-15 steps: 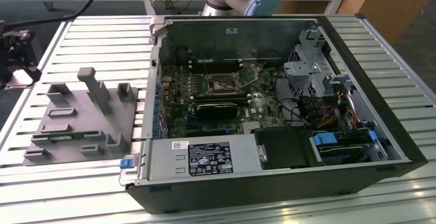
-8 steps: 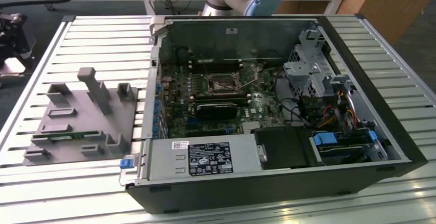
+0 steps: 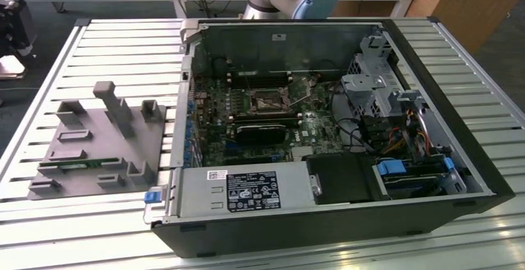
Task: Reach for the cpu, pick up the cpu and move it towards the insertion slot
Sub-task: 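Pick up the cpu and move it towards the insertion slot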
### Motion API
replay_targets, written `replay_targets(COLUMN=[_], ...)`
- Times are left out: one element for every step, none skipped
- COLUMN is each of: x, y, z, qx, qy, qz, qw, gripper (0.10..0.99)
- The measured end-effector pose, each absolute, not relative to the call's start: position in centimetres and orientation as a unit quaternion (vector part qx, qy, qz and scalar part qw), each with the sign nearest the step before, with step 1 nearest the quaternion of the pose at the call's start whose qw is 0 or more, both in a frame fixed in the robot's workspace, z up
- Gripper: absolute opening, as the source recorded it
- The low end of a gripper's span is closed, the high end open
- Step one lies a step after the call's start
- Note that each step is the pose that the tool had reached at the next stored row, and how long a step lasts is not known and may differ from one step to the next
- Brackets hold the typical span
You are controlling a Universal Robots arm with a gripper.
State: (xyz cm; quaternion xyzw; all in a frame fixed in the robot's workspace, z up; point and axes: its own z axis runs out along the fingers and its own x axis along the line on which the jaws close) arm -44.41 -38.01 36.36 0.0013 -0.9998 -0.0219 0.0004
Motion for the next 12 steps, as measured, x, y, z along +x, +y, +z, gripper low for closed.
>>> replay_targets(x=[-44.4,-44.4,-44.4,-44.4,-44.4,-44.4,-44.4,-44.4,-44.4,-44.4,-44.4,-44.4], y=[-37.9,-37.8,-37.7,-37.7,-37.6,-37.5,-37.4,-37.3,-37.3,-37.2,-37.2,-37.1], z=[36.7,37.0,37.4,37.7,38.0,38.4,38.7,38.9,39.1,39.2,39.3,39.4], qx=[0.001,0.001,0.001,0.001,0.001,0.001,0.001,0.0,0.0,0.0,0.0,0.0], qy=[-1.0,-1.0,-1.0,-1.0,-1.0,-1.0,-1.0,-1.0,-1.0,-1.0,-1.0,-1.0], qz=[-0.022,-0.022,-0.022,-0.022,-0.022,-0.022,-0.022,-0.022,-0.022,-0.022,-0.022,-0.022], qw=[0.0,0.0,0.0,0.0,0.0,0.0,0.0,0.0,0.0,0.0,0.0,0.0], gripper=[0.541,0.541,0.541,0.541,0.541,0.541,0.541,0.541,0.541,0.541,0.541,0.541])
